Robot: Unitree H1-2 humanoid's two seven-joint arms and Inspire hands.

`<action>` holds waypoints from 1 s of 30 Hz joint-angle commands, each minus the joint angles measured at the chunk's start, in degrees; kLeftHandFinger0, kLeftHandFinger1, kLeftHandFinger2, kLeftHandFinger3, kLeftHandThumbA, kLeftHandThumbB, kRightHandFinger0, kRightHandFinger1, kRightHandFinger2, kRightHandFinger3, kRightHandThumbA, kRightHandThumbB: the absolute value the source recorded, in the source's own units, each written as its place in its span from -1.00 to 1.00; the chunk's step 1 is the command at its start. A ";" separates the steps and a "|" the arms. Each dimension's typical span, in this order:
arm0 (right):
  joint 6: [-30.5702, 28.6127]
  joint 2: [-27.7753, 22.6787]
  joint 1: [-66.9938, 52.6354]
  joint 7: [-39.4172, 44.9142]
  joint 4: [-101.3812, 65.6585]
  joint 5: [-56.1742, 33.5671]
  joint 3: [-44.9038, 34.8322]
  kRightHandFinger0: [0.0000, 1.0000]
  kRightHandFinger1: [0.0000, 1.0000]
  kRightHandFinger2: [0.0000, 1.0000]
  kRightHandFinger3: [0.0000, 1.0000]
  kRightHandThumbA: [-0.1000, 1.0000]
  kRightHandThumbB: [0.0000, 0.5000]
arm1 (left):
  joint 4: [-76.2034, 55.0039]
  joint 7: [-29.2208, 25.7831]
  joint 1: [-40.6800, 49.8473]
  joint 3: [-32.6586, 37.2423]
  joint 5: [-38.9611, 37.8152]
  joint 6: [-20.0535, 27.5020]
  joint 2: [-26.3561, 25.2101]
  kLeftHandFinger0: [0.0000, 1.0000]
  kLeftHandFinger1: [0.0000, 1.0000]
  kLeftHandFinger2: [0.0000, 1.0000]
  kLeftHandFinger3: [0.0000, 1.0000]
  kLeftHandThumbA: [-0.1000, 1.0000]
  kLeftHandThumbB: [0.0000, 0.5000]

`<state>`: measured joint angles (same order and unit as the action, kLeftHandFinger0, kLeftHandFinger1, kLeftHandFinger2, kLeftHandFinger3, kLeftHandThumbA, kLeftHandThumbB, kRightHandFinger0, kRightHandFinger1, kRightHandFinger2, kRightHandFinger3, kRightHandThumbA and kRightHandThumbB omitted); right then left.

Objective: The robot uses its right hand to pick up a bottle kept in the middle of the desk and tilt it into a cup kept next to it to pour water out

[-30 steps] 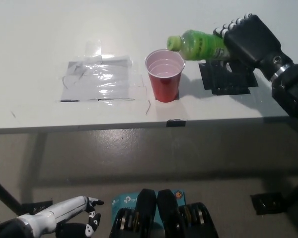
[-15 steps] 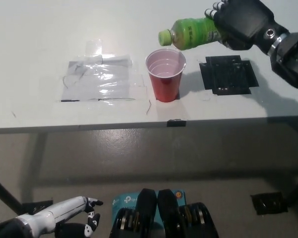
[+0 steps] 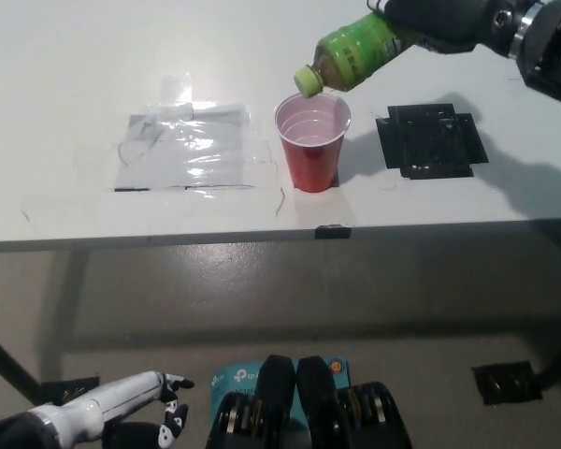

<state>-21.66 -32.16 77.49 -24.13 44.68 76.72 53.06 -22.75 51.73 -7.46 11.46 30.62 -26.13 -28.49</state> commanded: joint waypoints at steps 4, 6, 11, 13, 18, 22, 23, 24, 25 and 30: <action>-3.06 -3.55 8.63 -4.31 -1.56 4.37 0.79 -1.00 -1.00 -1.00 -0.59 -0.70 0.09 | -1.82 0.80 -0.37 -1.12 0.77 -0.80 -0.44 1.00 1.00 1.00 1.00 1.00 0.58; -3.52 -4.09 9.72 -6.86 -1.98 7.20 2.79 -1.00 -1.00 -1.00 -0.64 -0.64 0.14 | -2.12 1.53 -0.52 -1.24 1.03 -0.80 -0.37 1.00 1.00 1.00 1.00 1.00 0.56; -4.56 -4.33 8.04 -6.06 -2.53 6.96 3.04 -1.00 -1.00 -0.99 -0.86 -0.66 0.06 | -2.32 2.23 -0.90 -0.87 1.35 -0.80 -1.34 1.00 1.00 1.00 1.00 1.00 0.50; -3.01 -4.10 6.23 -7.94 -1.77 8.65 4.00 -1.00 -1.00 -0.99 -0.90 -0.57 0.18 | -2.10 1.65 -0.66 -1.40 0.14 -0.80 -0.89 1.00 1.00 1.00 1.00 1.00 0.53; -4.62 -3.68 3.16 -2.29 -3.72 6.64 3.17 -1.00 -1.00 -0.95 -0.61 -0.69 0.15 | -1.90 2.48 -1.00 -1.46 1.07 -0.80 -0.85 1.00 1.00 1.00 1.00 1.00 0.58; -2.00 -2.30 0.96 -6.44 -1.85 7.51 2.77 -1.00 -1.00 -1.00 -0.69 -0.63 0.15 | -2.04 2.17 -1.25 -0.80 0.67 -0.80 -1.47 1.00 1.00 1.00 1.00 1.00 0.56; -1.83 -2.07 0.68 -6.29 -1.68 7.26 2.42 -1.00 -1.00 -1.00 -0.69 -0.62 0.19 | -2.01 2.48 -1.22 -1.04 0.71 -0.80 -1.29 1.00 1.00 1.00 1.00 1.00 0.58; -1.58 -1.84 0.46 -6.89 -1.31 7.18 2.19 -1.00 -1.00 -1.00 -0.70 -0.63 0.20 | -1.94 2.85 -1.20 -1.31 0.80 -0.80 -1.09 1.00 1.00 1.00 1.00 1.00 0.59; -2.06 -1.44 0.24 -7.14 -0.69 6.25 1.65 -1.00 -1.00 -1.00 -0.71 -0.64 0.24 | -1.87 2.50 -1.15 -1.42 0.42 -0.80 -0.99 1.00 1.00 1.00 1.00 1.00 0.55; -1.43 -1.02 -1.01 -4.29 -2.17 5.41 -0.30 -1.00 -1.00 -1.00 -0.54 -0.68 0.22 | -1.77 2.08 -0.81 -0.71 0.81 -0.80 -1.20 1.00 1.00 1.00 1.00 1.00 0.64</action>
<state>-25.63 -33.12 73.08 -27.91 43.51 83.97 55.92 -23.62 53.71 -7.53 11.06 31.00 -26.14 -28.38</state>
